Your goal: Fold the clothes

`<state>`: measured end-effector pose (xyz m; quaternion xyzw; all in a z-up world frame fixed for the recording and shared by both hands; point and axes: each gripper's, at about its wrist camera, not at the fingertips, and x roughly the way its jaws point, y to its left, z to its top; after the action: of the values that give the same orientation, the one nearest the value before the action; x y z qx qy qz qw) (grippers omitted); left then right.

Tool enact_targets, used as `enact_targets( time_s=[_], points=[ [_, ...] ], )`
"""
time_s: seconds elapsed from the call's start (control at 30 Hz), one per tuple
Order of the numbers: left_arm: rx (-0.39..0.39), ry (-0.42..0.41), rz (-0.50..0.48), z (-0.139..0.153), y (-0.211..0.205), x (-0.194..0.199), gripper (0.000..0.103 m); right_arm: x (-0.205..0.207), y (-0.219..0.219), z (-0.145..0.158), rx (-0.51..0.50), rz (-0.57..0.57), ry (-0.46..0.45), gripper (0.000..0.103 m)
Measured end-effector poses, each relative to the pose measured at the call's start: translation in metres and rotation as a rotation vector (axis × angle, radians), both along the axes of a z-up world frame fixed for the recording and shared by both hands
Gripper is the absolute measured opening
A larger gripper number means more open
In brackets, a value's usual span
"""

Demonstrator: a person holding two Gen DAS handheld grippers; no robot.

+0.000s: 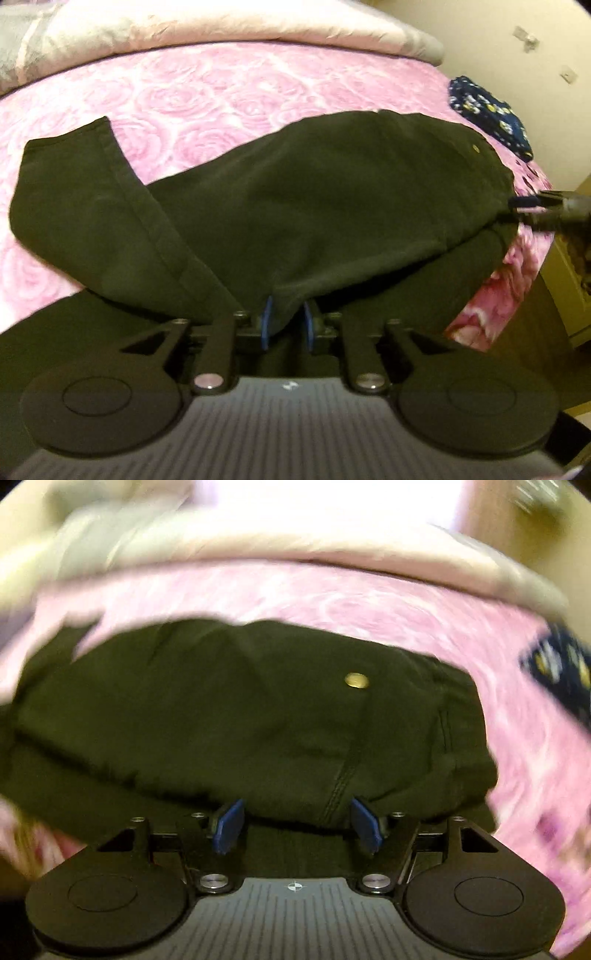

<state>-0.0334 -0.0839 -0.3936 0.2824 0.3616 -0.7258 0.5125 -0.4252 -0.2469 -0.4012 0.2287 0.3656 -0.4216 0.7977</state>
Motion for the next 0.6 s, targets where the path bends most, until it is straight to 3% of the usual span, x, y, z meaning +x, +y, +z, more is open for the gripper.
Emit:
enact_targets(
  time_s=[0.13,0.27,0.37,0.47,0.6],
  points=[
    [-0.134,-0.012,-0.005,-0.023,0.025,-0.003,0.021,-0.019,0.008,-0.012,-0.015,-0.131,-0.171,0.067],
    [-0.246,0.005,0.047,-0.022,0.06,-0.002,0.022,-0.038,0.02,-0.022,-0.015,-0.255,-0.32,0.067],
    [-0.217,-0.01,0.118,-0.005,0.09,-0.003,0.024,-0.056,0.037,-0.013,0.033,-0.379,-0.421,0.067],
    [-0.222,-0.038,0.166,0.017,0.113,0.002,0.032,-0.076,0.04,-0.001,0.074,-0.444,-0.516,0.067],
    [-0.208,-0.049,0.305,0.046,0.106,0.029,0.033,-0.102,0.04,0.015,0.123,-0.514,-0.642,0.067]
  ],
)
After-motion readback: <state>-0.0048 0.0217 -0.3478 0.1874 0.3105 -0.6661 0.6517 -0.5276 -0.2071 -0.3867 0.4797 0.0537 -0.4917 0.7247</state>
